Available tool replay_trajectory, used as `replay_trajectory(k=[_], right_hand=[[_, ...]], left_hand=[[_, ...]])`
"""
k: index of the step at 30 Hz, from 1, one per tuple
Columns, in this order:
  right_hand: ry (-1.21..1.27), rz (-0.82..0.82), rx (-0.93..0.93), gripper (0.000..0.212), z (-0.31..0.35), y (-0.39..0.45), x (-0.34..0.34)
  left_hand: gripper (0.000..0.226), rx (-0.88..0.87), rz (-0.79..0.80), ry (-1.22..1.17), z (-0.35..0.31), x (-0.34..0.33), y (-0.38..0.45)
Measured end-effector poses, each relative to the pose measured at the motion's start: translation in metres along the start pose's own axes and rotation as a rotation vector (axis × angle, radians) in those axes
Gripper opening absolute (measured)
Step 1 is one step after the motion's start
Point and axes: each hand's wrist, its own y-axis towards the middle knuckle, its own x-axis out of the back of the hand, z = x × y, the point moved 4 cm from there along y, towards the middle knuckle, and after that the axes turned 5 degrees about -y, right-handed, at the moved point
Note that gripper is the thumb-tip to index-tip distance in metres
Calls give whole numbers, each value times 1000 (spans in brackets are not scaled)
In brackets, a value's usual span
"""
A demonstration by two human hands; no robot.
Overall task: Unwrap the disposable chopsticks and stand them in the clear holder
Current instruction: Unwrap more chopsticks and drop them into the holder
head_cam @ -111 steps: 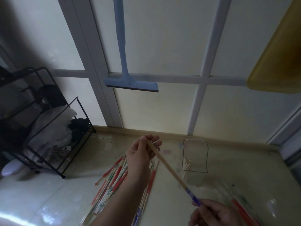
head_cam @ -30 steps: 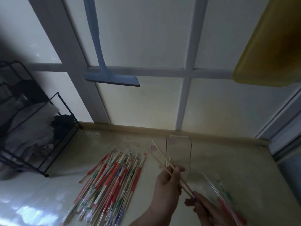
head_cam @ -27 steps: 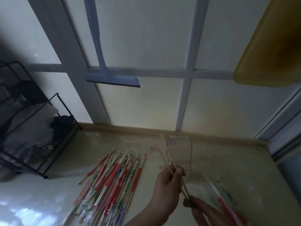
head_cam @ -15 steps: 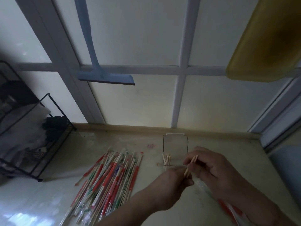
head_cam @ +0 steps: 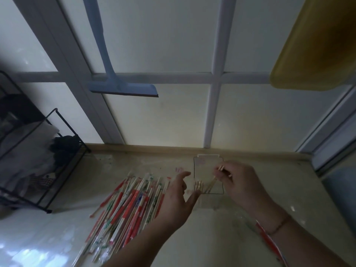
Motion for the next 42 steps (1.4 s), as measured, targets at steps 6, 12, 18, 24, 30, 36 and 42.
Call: replay_trajectory(k=[6, 12, 18, 24, 30, 36, 42], right_hand=[[-1, 133, -19, 2, -21, -10, -50], [88, 219, 13, 5, -27, -15, -61], [64, 306, -13, 22, -34, -25, -70], [55, 261, -22, 20, -35, -26, -69], [102, 171, -62, 21, -37, -26, -70], [62, 15, -41, 27, -42, -35, -56], [46, -240, 3, 36, -30, -126, -13]], left_hand=[[43, 26, 133, 37, 2, -12, 9], [17, -37, 185, 0, 2, -17, 14], [50, 42, 214, -40, 10, -20, 7], [44, 125, 149, -174, 16, -17, -12], [47, 172, 102, -142, 22, -18, -24], [34, 218, 31, -212, 23, -18, -49], [56, 331, 266, -363, 2, -77, -81]])
